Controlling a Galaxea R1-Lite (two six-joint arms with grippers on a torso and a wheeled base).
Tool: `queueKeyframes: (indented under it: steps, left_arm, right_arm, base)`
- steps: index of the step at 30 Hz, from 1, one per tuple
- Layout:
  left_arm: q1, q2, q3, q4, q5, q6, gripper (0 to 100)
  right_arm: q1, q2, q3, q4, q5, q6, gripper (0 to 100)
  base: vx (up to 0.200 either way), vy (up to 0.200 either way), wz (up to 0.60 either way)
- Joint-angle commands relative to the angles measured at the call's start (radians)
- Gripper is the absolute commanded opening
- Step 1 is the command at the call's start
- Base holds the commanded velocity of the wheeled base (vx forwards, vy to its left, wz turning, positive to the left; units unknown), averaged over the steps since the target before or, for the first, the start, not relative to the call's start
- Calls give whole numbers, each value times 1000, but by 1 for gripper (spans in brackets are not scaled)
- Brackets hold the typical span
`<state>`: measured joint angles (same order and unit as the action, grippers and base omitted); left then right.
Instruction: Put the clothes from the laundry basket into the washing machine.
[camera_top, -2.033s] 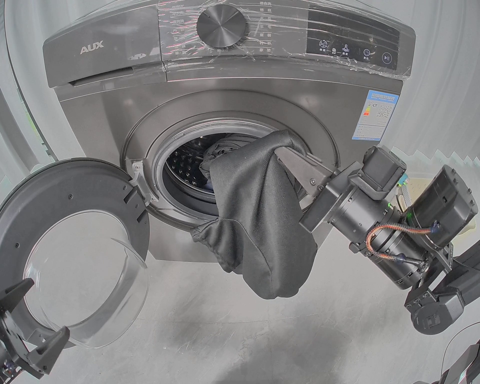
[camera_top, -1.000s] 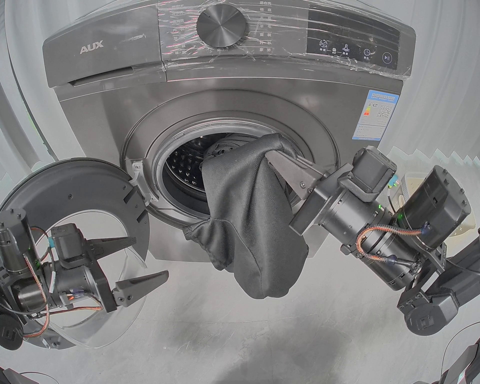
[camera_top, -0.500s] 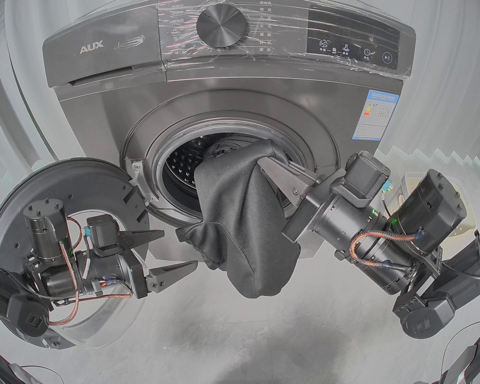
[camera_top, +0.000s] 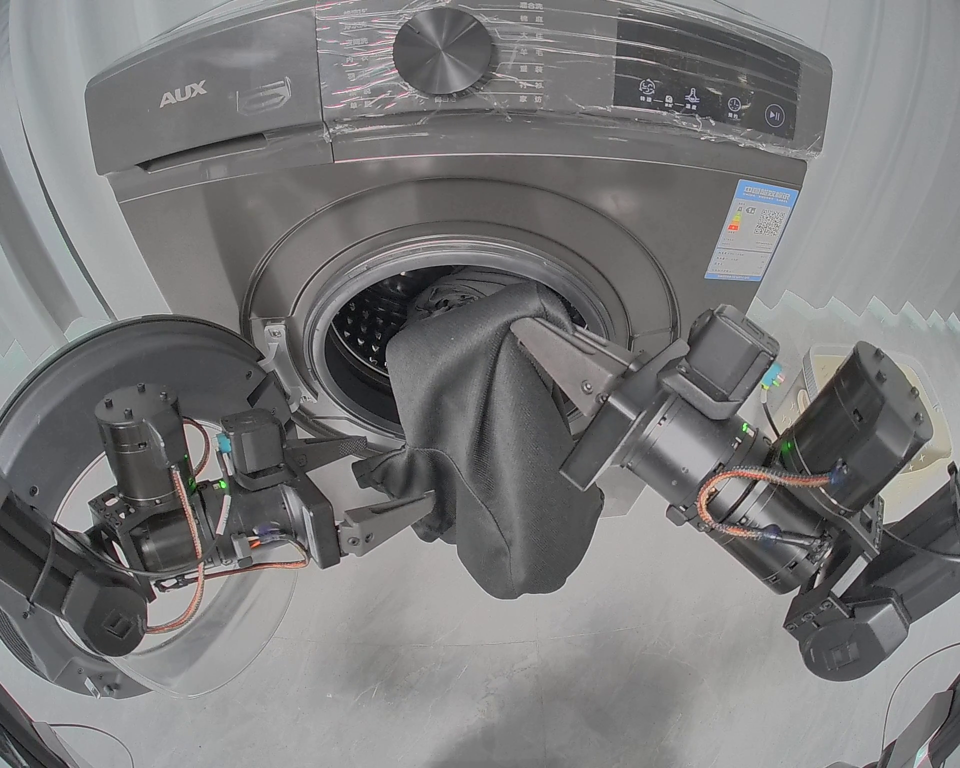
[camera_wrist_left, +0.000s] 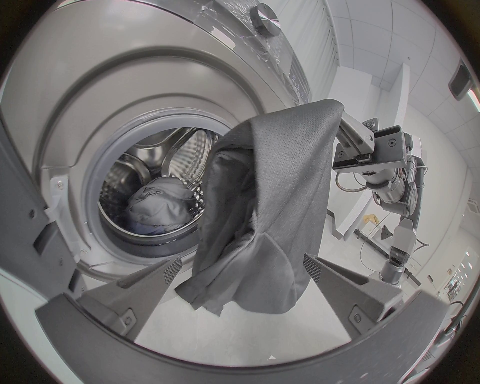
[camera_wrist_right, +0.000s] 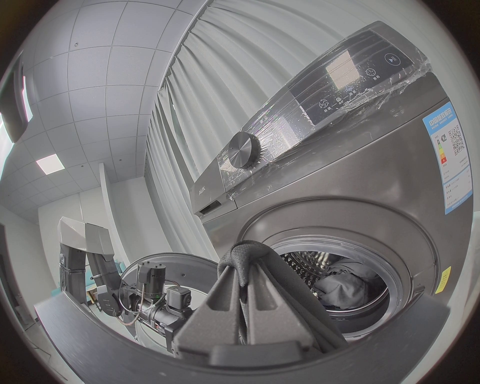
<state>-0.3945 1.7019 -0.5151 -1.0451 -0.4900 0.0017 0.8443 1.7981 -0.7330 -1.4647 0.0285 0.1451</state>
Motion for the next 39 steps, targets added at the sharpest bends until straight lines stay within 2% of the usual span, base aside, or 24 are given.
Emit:
queueKeyframes:
  steps: [1, 7, 16, 17, 22, 26, 30, 34, 36, 37, 39]
  left_arm:
    - [-37, 65, -29, -33, 2, -8, 100]
    - [-73, 120, -56, -84, 34, -9, 100]
    - [-76, 153, -54, -161, 51, -9, 100]
    - [-76, 153, -52, -165, 53, -11, 0]
    - [-98, 145, -33, -196, 59, -11, 0]
    - [-130, 133, 10, -263, 80, -14, 0]
    - [-162, 94, 90, -339, 96, -14, 0]
    - [-175, 38, 170, -368, 100, -14, 0]
    - [-175, 27, 184, -369, 113, -12, 0]
    - [-175, 22, 190, -374, 142, -14, 0]
    - [-175, 24, 190, -391, 163, -16, 0]
  right_arm:
    - [1, 3, 3, -2, 1, 1, 0]
    - [1, 9, 3, -3, 1, -1, 0]
    - [1, 9, 7, -6, -1, 1, 0]
    - [1, 9, 7, -6, -1, 1, 0]
    - [-1, 17, 7, -6, 1, 1, 0]
    - [-7, 27, 6, -6, 1, 1, 0]
    - [-16, 43, 6, -6, 1, 1, 0]
    - [-19, 52, 3, -8, 1, 7, 0]
    - [-19, 52, 3, -6, 1, 8, 0]
    - [-21, 52, 3, -6, 1, 7, 0]
    - [-21, 52, 4, -6, -1, 7, 0]
  base:
    - [0, 0, 0]
    - [0, 0, 0]
    - [0, 0, 0]
    - [0, 0, 0]
    - [0, 0, 0]
    - [0, 0, 0]
    - [0, 0, 0]
    - [0, 0, 0]
    - [0, 0, 0]
    - [0, 0, 0]
    - [0, 0, 0]
